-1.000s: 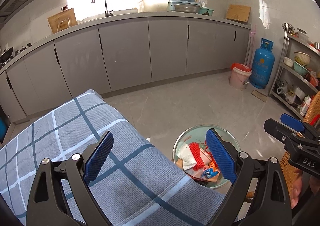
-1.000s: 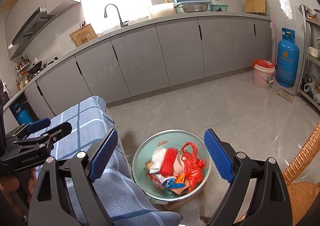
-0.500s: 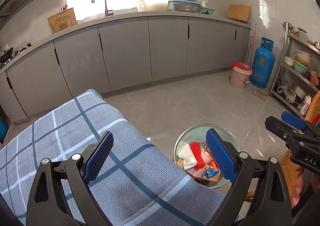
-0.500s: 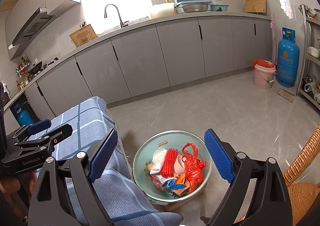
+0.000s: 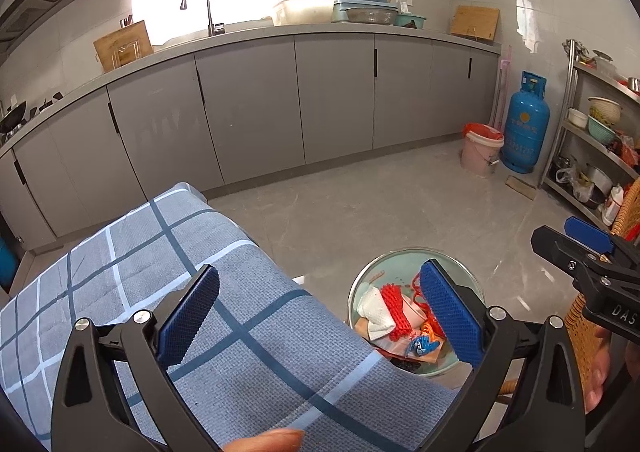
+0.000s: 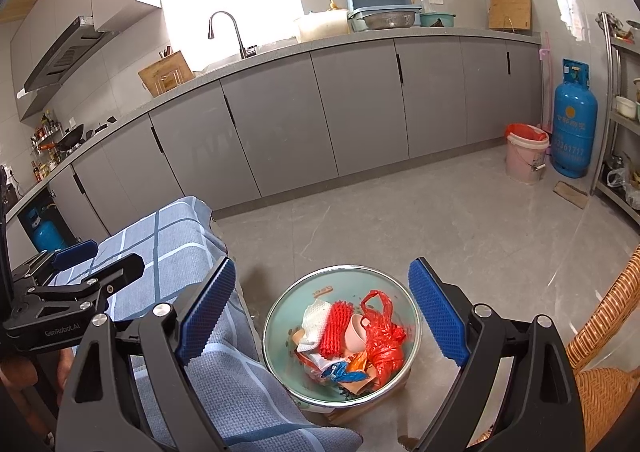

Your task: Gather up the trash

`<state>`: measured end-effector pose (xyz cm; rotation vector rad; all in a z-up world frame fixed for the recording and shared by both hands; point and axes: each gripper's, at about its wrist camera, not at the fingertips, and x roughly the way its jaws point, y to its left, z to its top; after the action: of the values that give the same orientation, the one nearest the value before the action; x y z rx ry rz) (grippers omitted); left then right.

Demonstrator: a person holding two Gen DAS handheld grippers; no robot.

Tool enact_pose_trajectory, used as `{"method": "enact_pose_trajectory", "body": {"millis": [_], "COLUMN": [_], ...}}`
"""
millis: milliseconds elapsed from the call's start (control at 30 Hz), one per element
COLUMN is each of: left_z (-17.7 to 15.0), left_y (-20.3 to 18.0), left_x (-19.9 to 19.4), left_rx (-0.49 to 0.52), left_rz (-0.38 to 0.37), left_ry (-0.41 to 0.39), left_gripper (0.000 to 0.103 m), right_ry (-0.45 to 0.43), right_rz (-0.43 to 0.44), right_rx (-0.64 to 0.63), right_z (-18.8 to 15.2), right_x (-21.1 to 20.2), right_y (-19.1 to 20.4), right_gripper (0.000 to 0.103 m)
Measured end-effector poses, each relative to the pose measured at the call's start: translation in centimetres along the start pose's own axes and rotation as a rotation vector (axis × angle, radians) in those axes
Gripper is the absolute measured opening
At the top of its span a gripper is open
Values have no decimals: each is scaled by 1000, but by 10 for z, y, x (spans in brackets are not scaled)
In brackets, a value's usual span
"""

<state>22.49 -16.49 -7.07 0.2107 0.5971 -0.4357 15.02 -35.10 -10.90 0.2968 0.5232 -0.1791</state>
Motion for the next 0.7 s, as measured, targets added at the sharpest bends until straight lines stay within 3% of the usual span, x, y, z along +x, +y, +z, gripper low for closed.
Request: {"method": "enact_pose_trajectory", "body": {"millis": [433,700], "left_z": [-3,-2], "left_y": [-4,-1], "left_x": [0,-1], "left_rx": [12,-4], "left_rz": [43,-2], "left_ry": [-8,8], "left_gripper": [99,99], "right_ry": [-3,1], "right_rz": [-2,-2], "right_rx": [-6,-10], "right_z": [-1,-3], "right_x": [-4,-6], "right_y": [-1,1], "right_gripper": [88,88]}}
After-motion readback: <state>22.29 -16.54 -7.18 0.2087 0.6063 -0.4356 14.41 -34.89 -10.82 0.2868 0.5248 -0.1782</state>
